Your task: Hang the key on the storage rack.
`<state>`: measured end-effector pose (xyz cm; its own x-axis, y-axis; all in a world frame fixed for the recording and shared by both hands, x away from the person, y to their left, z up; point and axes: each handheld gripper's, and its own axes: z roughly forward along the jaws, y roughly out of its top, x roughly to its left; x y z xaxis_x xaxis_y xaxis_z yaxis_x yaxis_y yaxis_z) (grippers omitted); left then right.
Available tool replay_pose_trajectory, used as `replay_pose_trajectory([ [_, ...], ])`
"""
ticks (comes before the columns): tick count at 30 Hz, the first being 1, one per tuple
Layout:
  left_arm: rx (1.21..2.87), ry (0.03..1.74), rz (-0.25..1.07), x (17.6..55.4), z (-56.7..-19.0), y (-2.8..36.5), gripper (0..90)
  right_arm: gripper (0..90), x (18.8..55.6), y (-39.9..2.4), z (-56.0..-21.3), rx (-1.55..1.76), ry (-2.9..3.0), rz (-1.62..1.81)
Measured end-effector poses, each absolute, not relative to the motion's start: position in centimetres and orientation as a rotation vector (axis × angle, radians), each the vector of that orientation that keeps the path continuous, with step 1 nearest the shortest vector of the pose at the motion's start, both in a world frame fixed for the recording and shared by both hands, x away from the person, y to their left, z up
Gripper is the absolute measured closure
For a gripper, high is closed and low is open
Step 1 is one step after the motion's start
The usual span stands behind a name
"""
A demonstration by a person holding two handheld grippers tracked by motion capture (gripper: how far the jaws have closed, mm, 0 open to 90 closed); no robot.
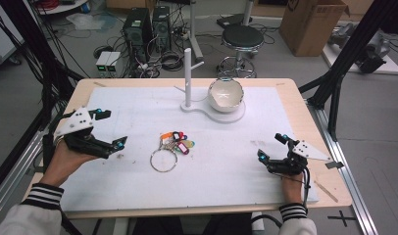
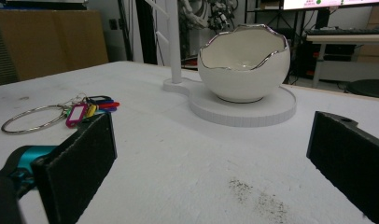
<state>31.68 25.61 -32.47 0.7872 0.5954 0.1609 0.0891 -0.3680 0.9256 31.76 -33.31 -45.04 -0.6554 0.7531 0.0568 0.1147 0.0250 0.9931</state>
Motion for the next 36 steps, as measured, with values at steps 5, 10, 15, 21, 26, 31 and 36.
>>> replay_pose_trajectory([
  [5, 2.032, 0.427, 0.537, 32.3, -31.0, 23.6, 1.7, 0.9, 31.8, -33.3, -45.0, 0.882, 1.811, 1.676],
  [10, 2.160, 0.352, 0.471, 32.9, -30.4, 21.3, 1.7, 0.9, 31.8, -33.3, -45.0, 0.879, 1.808, 1.677],
  [15, 2.294, 0.298, 0.429, 33.5, -30.8, 18.6, 1.7, 0.9, 31.7, -33.2, -45.0, 0.891, 1.814, 1.682],
  [21, 2.406, 0.257, 0.415, 34.0, -31.6, 16.0, 1.8, 0.9, 31.8, -33.3, -45.0, 0.881, 1.811, 1.677],
  [26, 2.456, 0.242, 0.362, 34.2, -32.4, 14.3, 2.7, 0.9, 31.7, -33.2, -45.0, 0.890, 1.815, 1.683],
  [31, 2.532, 0.213, 0.321, 34.3, -33.4, 12.8, 2.6, 0.9, 31.8, -33.3, -45.0, 0.881, 1.814, 1.678],
  [36, 2.610, 0.215, 0.307, 34.3, -34.4, 11.7, 2.6, 0.9, 31.8, -33.3, -45.0, 0.876, 1.811, 1.676],
])
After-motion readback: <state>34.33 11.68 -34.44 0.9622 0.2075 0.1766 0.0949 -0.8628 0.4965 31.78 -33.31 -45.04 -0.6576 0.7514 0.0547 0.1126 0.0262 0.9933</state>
